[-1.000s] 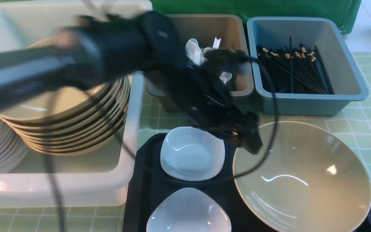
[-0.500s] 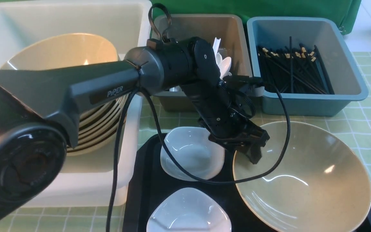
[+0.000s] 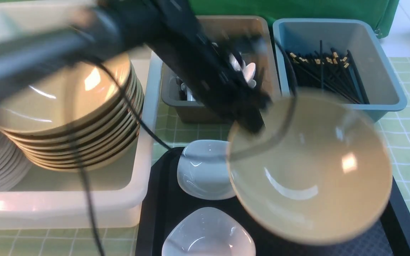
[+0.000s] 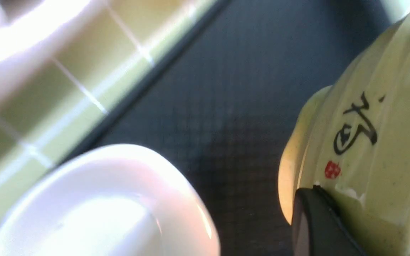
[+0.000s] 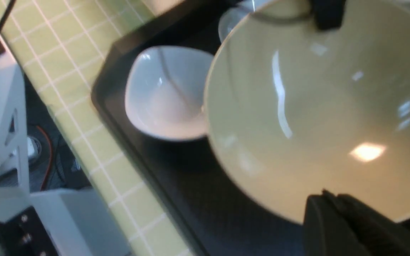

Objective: On green table put chopsticks spoon bowls plates into blue grey white boxes.
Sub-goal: 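Place the tan bowl onto the bowl stack in the left bin with the left gripper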

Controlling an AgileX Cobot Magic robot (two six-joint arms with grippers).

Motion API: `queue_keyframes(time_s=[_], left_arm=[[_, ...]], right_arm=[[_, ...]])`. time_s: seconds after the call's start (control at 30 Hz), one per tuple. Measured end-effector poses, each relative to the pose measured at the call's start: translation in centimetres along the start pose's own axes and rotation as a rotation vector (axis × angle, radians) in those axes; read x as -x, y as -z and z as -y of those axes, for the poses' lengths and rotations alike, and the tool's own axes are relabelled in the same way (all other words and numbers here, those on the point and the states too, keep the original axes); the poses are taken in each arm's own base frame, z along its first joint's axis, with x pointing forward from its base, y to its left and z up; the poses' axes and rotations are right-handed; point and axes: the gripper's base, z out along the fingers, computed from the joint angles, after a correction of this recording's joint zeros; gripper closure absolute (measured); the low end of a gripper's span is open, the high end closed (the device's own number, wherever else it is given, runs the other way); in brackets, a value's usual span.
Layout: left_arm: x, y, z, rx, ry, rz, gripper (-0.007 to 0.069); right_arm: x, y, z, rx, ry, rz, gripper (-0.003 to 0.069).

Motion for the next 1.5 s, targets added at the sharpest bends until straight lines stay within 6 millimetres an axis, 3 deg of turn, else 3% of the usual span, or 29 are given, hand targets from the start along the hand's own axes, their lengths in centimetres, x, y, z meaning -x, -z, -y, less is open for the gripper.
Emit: queue_keyframes(time_s=[0.1,0.2,0.23,0.27,0.37,0.4,0.47,0.5,0.57,0.67,0.9,1.03,1.2,1.43,1.5], left_arm=[[-0.6,8.1,-0.5,0.044,0.052,0.142,0.0608],[-2.3,14.3,-1.6,0.113,0.130,0.243,0.0608],[-2.4,14.6,-1.9,0.117,0.140,0.244,0.0608],[-3.7,17.7,-2.5,0.166,0.184,0.301,0.0608],[-7.1,23.9,-4.8,0.310,0.325,0.427,0.0608],[-7.3,24.3,-4.9,0.320,0.336,0.435,0.0608],[-10.7,28.4,-7.3,0.449,0.507,0.520,0.0608],[-10.7,28.5,-7.3,0.450,0.506,0.522,0.0608],[-13.6,30.7,-9.3,0.550,0.655,0.558,0.0608],[-15.4,30.7,-10.6,0.581,0.736,0.540,0.0608],[-19.2,25.1,-14.1,0.499,0.921,0.437,0.0608],[-20.0,23.4,-15.1,0.476,0.980,0.482,0.0608],[-20.1,22.7,-15.3,0.447,1.035,0.508,0.0601],[-19.2,21.7,-14.7,0.491,1.049,0.458,0.0421],[-18.8,21.1,-14.5,0.511,1.055,0.429,0.0334]], right_arm=[[1.1,0.1,-0.5,0.053,0.049,0.126,0.0622],[1.8,-0.2,-0.7,0.095,0.071,0.181,0.0620],[1.9,-0.3,-0.6,0.098,0.075,0.181,0.0620],[2.2,-0.6,-0.5,0.120,0.084,0.192,0.0619],[2.8,-1.5,-0.3,0.167,0.099,0.199,0.0615],[2.8,-1.5,-0.3,0.170,0.101,0.200,0.0615],[3.3,-2.1,-0.2,0.213,0.125,0.223,0.0612],[3.3,-2.1,-0.3,0.216,0.122,0.226,0.0612],[3.9,-2.2,-0.5,0.258,0.156,0.285,0.0612],[4.4,-2.3,-0.6,0.287,0.172,0.329,0.0612],[4.9,-2.5,-0.5,0.314,0.172,0.377,0.0612],[4.9,-2.5,-0.6,0.314,0.177,0.379,0.0612],[5.0,-2.5,-0.5,0.309,0.183,0.384,0.0612],[5.0,-2.5,-0.5,0.306,0.187,0.386,0.0604],[5.0,-2.5,-0.5,0.306,0.187,0.386,0.0602]])
